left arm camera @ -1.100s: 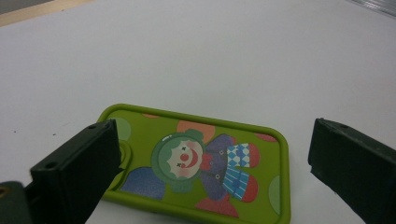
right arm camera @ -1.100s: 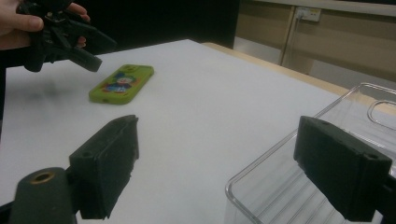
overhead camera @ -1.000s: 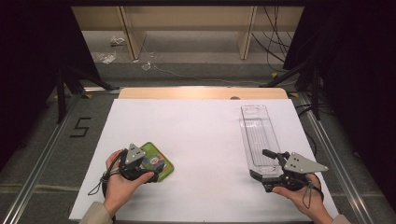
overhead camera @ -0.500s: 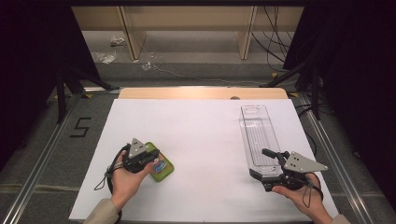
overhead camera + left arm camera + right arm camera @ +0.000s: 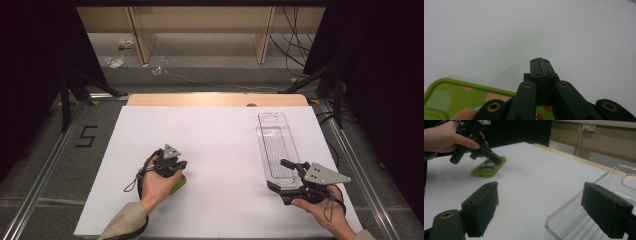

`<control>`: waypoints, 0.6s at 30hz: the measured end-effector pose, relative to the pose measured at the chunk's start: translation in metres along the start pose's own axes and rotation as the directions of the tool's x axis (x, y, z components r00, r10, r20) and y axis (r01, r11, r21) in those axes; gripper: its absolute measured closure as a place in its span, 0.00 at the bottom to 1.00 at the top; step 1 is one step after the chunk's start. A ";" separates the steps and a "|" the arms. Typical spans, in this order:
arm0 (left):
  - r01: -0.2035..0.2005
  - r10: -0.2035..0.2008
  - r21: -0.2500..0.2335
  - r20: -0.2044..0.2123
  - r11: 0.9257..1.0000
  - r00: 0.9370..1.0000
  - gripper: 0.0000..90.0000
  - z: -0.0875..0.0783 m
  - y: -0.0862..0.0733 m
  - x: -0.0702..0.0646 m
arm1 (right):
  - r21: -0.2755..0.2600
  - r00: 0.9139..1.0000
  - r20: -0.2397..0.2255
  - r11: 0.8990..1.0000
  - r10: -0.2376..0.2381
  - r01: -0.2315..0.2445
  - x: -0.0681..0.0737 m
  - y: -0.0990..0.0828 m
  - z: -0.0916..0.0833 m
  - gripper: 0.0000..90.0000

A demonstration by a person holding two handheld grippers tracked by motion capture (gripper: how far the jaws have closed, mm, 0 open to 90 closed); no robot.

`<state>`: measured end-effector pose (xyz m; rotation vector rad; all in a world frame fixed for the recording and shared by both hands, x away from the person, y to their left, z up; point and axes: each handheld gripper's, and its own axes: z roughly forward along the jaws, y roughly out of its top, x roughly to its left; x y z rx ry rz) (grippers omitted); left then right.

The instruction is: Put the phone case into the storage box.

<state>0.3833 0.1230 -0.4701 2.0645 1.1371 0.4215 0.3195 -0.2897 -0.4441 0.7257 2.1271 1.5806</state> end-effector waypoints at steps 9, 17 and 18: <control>-0.033 0.032 0.071 0.022 0.997 0.999 1.00 0.014 -0.003 -0.012 | 0.001 1.000 -0.005 1.000 0.002 -0.002 -0.001 -0.001 0.000 0.17; -0.041 0.038 0.099 0.031 0.994 0.999 1.00 0.016 -0.006 -0.013 | 0.003 1.000 -0.006 1.000 0.004 -0.004 0.000 -0.001 0.000 0.17; -0.039 0.036 0.101 0.029 0.994 0.999 1.00 0.016 -0.007 -0.013 | 0.003 1.000 -0.007 1.000 0.007 -0.007 0.000 -0.001 0.000 0.17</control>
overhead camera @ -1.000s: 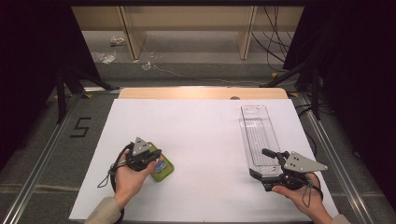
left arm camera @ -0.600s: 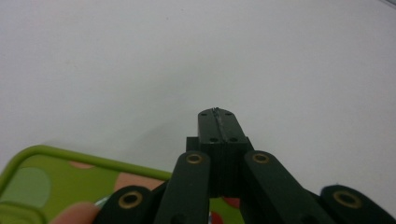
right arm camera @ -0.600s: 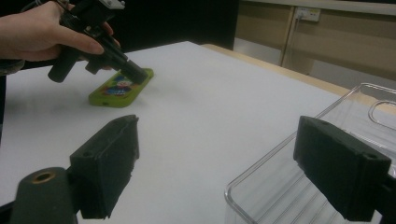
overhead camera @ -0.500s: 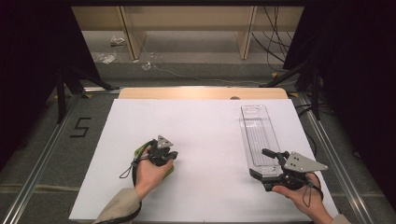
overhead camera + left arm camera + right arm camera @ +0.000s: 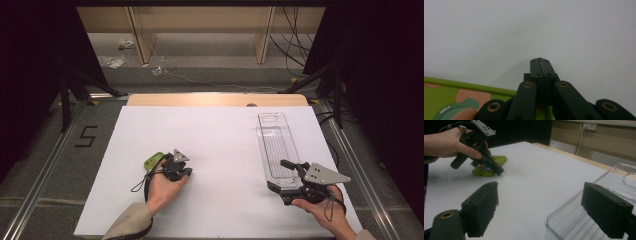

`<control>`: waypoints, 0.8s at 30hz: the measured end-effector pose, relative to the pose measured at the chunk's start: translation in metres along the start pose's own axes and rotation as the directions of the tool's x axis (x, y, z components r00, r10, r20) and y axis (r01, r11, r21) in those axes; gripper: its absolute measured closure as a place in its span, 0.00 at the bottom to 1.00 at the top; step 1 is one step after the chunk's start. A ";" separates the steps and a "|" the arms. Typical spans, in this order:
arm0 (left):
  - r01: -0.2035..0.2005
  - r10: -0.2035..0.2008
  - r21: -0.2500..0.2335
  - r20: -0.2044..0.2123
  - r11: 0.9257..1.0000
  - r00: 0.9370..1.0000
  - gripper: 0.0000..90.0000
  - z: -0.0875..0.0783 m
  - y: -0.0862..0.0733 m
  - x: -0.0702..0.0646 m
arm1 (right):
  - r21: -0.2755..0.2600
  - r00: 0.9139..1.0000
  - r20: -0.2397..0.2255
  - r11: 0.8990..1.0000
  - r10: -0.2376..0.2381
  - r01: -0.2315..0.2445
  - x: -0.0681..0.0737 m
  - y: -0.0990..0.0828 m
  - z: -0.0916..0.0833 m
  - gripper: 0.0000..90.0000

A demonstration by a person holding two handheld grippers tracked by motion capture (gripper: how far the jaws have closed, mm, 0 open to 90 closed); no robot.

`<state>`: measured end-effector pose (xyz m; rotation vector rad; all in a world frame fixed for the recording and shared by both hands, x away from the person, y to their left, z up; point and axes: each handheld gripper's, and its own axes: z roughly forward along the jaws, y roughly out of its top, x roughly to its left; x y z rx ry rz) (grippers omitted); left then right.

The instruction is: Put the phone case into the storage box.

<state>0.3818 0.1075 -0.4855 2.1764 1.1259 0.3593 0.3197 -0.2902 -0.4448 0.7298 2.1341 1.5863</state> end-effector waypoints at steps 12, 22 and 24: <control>-0.020 0.019 0.040 0.022 0.999 1.000 1.00 -0.015 -0.014 -0.003 | 0.000 1.000 0.000 1.000 0.005 -0.005 -0.001 0.000 0.000 0.17; -0.004 0.002 0.077 0.022 0.997 1.000 1.00 -0.040 -0.040 0.004 | 0.003 1.000 0.001 1.000 0.004 -0.004 -0.001 -0.001 0.000 0.17; 0.011 -0.013 0.080 0.020 0.997 1.000 1.00 -0.045 -0.045 0.007 | 0.004 1.000 0.001 1.000 0.006 -0.006 0.000 -0.001 0.000 0.17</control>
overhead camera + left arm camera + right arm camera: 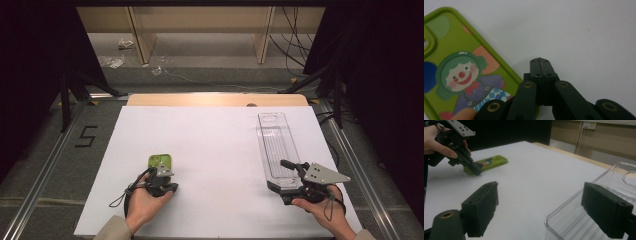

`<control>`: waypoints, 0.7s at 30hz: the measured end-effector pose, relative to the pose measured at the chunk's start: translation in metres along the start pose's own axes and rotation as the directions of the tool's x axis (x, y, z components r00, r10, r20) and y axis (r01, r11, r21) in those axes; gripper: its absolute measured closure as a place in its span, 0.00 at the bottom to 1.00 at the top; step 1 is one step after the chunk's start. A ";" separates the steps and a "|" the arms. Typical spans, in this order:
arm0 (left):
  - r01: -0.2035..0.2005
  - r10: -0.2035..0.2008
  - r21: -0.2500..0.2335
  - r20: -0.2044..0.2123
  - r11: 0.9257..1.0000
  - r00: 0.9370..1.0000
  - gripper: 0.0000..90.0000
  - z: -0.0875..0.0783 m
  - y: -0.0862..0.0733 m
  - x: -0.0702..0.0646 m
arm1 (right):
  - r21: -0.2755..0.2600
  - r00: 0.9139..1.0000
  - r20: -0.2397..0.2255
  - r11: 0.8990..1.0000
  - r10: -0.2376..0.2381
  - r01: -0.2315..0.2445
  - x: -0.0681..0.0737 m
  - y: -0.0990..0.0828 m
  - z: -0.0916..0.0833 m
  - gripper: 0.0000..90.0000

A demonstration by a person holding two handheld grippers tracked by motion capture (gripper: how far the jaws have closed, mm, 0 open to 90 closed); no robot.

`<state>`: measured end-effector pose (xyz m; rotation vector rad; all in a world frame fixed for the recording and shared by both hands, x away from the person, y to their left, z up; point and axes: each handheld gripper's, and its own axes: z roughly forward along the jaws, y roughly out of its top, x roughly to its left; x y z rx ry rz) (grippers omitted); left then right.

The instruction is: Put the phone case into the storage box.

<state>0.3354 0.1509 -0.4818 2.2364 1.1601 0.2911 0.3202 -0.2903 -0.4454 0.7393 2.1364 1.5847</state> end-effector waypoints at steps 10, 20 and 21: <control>0.032 -0.031 0.029 -0.040 0.999 0.999 1.00 -0.015 -0.016 0.016 | 0.000 1.000 0.001 1.000 -0.001 0.001 0.000 0.000 0.000 0.17; 0.074 -0.071 0.052 -0.061 0.996 0.996 1.00 -0.021 -0.019 0.027 | -0.003 1.000 0.000 1.000 -0.001 0.001 0.000 0.000 0.000 0.17; 0.074 -0.070 0.056 -0.063 0.996 0.996 1.00 -0.022 -0.020 0.028 | -0.003 1.000 0.000 1.000 -0.003 0.003 0.000 0.001 0.000 0.17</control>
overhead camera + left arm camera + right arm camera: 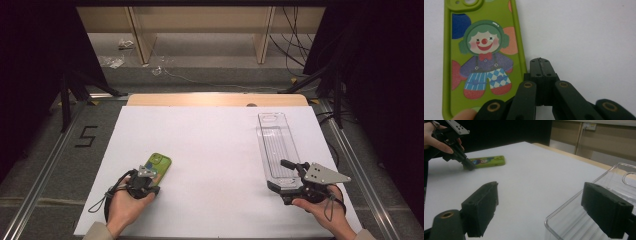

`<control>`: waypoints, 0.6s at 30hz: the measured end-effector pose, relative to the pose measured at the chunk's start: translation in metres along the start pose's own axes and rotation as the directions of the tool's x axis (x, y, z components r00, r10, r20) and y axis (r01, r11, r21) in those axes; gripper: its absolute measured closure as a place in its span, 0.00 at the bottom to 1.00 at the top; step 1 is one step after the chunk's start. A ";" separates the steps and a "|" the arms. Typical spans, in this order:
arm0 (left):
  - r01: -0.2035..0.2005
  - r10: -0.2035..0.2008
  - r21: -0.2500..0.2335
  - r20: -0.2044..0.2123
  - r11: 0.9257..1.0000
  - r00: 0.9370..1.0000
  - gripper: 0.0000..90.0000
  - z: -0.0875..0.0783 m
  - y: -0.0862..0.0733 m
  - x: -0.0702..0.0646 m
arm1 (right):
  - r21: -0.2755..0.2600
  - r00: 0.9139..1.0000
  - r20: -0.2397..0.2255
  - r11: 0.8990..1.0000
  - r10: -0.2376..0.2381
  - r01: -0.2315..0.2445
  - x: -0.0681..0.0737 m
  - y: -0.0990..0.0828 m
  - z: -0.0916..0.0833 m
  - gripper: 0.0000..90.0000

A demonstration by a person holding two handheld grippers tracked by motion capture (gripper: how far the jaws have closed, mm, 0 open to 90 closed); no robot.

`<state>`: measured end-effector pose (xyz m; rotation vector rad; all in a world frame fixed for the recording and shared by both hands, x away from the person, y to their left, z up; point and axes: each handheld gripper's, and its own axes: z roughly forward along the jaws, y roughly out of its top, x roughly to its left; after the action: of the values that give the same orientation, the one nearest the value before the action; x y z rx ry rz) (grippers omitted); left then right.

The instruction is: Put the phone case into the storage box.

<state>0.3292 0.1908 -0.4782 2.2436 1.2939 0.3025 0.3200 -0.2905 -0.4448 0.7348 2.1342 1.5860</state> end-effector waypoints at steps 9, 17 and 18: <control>0.004 -0.004 0.006 0.005 1.000 1.000 0.97 -0.001 0.000 0.002 | 0.001 1.000 -0.002 1.000 -0.001 0.001 0.000 0.000 0.000 0.17; -0.027 0.028 -0.030 0.035 0.999 0.999 0.75 -0.013 0.012 0.000 | -0.002 1.000 0.000 1.000 0.000 0.000 0.000 0.001 0.000 0.17; -0.027 0.028 -0.034 0.030 0.999 0.999 0.71 -0.014 0.015 0.001 | -0.002 1.000 0.000 1.000 0.000 0.000 0.000 0.001 0.000 0.17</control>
<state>0.3343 0.1907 -0.4582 2.2316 1.2340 0.2969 0.3203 -0.2903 -0.4443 0.7341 2.1322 1.5878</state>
